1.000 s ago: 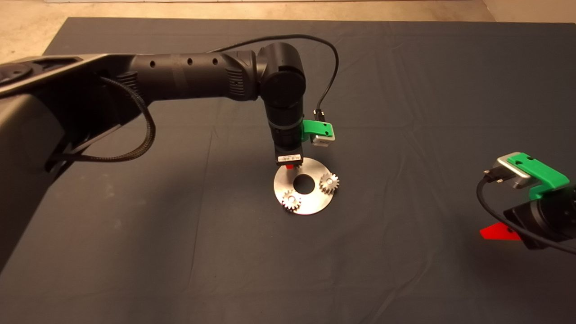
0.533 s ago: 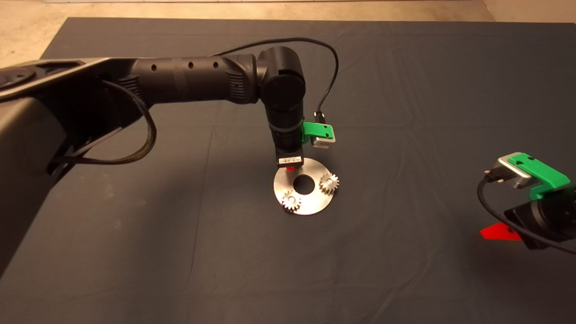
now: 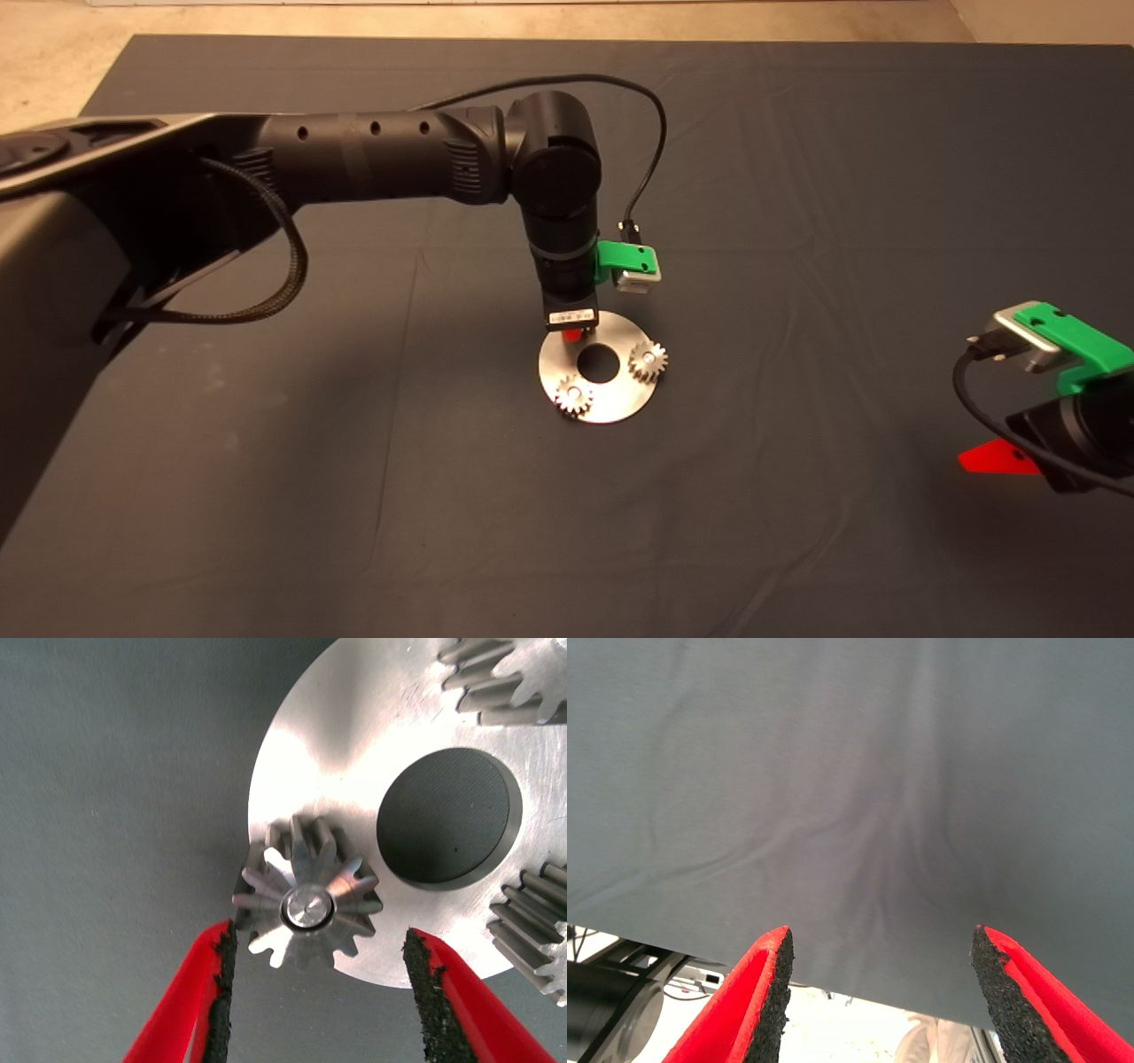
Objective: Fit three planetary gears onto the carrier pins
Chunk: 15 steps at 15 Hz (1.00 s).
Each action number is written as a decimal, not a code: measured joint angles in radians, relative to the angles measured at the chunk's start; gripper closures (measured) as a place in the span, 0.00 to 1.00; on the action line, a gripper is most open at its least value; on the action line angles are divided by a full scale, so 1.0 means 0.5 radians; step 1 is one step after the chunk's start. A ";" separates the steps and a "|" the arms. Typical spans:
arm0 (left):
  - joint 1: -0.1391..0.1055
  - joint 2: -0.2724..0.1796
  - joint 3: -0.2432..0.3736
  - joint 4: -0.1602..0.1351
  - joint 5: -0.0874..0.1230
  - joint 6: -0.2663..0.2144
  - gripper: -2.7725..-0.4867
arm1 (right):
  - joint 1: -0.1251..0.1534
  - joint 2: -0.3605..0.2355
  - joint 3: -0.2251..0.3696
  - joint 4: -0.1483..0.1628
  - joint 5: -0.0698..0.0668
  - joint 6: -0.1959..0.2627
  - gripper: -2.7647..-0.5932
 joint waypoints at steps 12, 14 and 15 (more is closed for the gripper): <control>-0.259 -1.411 0.930 -0.031 -0.020 -1.291 0.63 | 0.060 0.671 -0.127 -0.042 0.468 0.108 0.60; -0.287 -1.674 1.414 -0.054 -0.023 -1.702 0.63 | 0.062 0.727 -0.105 -0.131 0.167 0.274 0.60; -0.295 -1.790 1.603 -0.063 -0.035 -1.939 0.63 | 0.067 0.770 -0.071 -0.167 0.060 0.413 0.60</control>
